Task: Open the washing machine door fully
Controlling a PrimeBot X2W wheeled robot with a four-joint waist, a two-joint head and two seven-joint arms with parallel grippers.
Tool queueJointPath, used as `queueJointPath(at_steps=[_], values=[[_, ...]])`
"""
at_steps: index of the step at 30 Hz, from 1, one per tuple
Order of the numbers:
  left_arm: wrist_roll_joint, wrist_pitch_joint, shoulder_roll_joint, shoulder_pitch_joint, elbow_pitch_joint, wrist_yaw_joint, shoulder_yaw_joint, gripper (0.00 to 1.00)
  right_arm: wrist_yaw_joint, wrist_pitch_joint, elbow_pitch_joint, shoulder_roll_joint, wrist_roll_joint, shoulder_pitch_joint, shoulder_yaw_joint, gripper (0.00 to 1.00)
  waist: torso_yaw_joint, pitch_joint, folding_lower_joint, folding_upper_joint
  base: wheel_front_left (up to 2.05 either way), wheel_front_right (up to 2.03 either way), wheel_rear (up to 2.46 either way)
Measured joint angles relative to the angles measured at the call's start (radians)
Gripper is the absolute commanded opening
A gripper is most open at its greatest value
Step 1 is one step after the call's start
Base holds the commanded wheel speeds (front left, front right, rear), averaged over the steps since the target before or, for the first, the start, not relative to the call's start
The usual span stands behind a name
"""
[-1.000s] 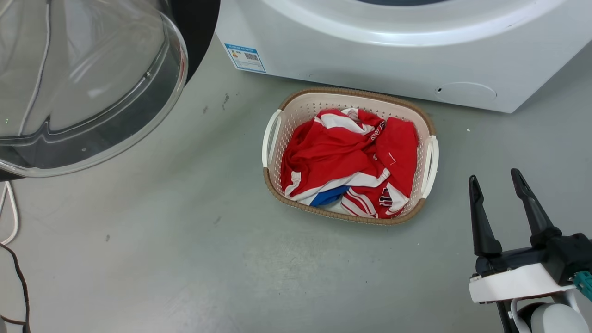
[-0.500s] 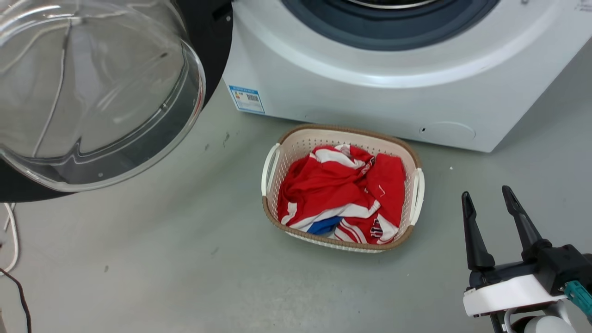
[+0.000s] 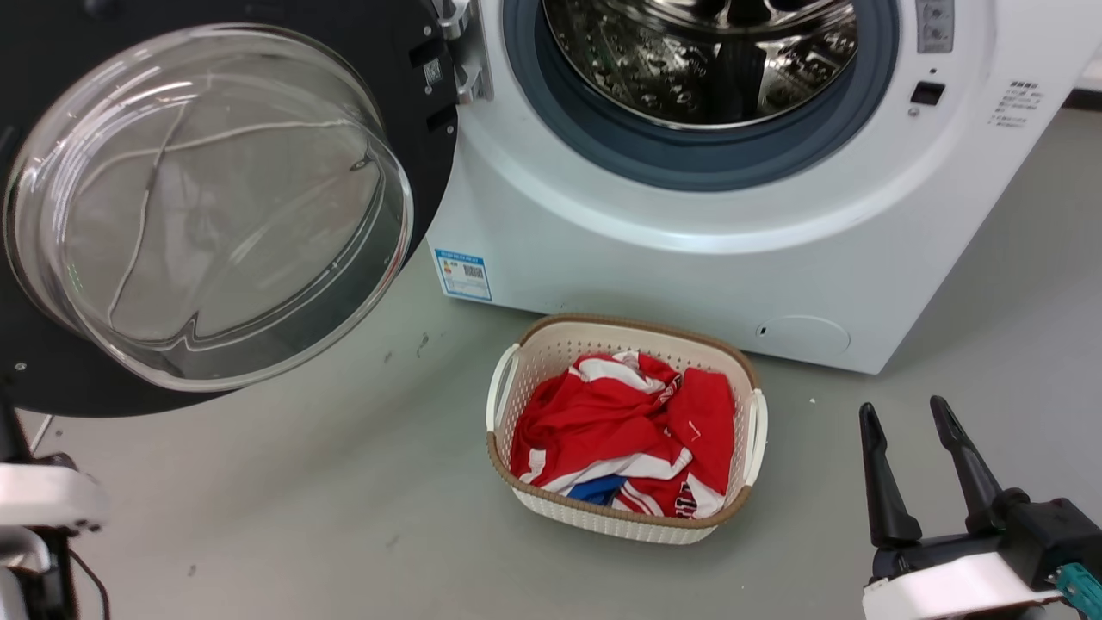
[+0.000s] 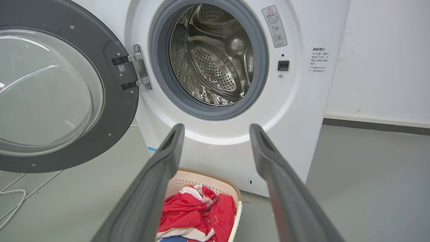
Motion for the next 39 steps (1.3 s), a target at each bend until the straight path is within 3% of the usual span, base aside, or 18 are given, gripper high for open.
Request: queueJointPath(at_steps=[15, 25, 34, 35, 36, 37, 39], values=[[0.04, 0.0, -0.168, 0.234, -0.249, 0.0, -0.191, 0.0, 0.0, 0.0, -0.035, 0.0, 0.026, 0.068, -0.031, 1.0, -0.054, -0.099, -0.0001, 0.0, 0.0, 0.0, 0.0], [0.026, 0.0, -0.217, 0.291, -0.266, 0.006, -0.302, 0.0, 0.0, 0.0, -0.052, 0.001, 0.023, 0.091, -0.041, 1.0, -0.141, -0.116, 0.0, 0.0, 0.0, 0.0, 0.0], [0.026, 0.0, -0.229, 0.298, -0.237, 0.019, -0.363, 0.0, 0.0, 0.0, -0.06, 0.001, 0.032, 0.112, -0.05, 1.0, -0.175, -0.122, 0.0, 0.0, 0.0, 0.0, 0.0], [0.031, 0.0, -0.23, 0.298, -0.235, 0.024, -0.367, 0.07, 0.0, 0.0, -0.06, 0.001, 0.035, 0.116, -0.05, 1.0, -0.177, -0.123, 0.0, 0.0, 0.0, 0.0, 0.0], [0.034, 0.0, -0.23, 0.301, -0.234, 0.026, -0.37, 0.48, 0.0, 0.0, -0.06, 0.001, 0.036, 0.121, -0.051, 1.0, -0.179, -0.124, 0.0, 0.0, 0.0, 0.0, 0.0], [0.036, 0.0, -0.23, 0.306, -0.231, 0.032, -0.374, 1.0, 0.0, 0.0, -0.061, 0.001, 0.037, 0.125, -0.051, 1.0, -0.182, -0.125, 0.0, 0.0, 0.0, 0.0, 0.0], [0.037, 0.0, -0.231, 0.311, -0.227, 0.037, -0.378, 1.0, 0.0, 0.0, -0.061, 0.001, 0.038, 0.126, -0.05, 1.0, -0.186, -0.126, 0.0, 0.0001, 0.0, 0.0, 0.0]])
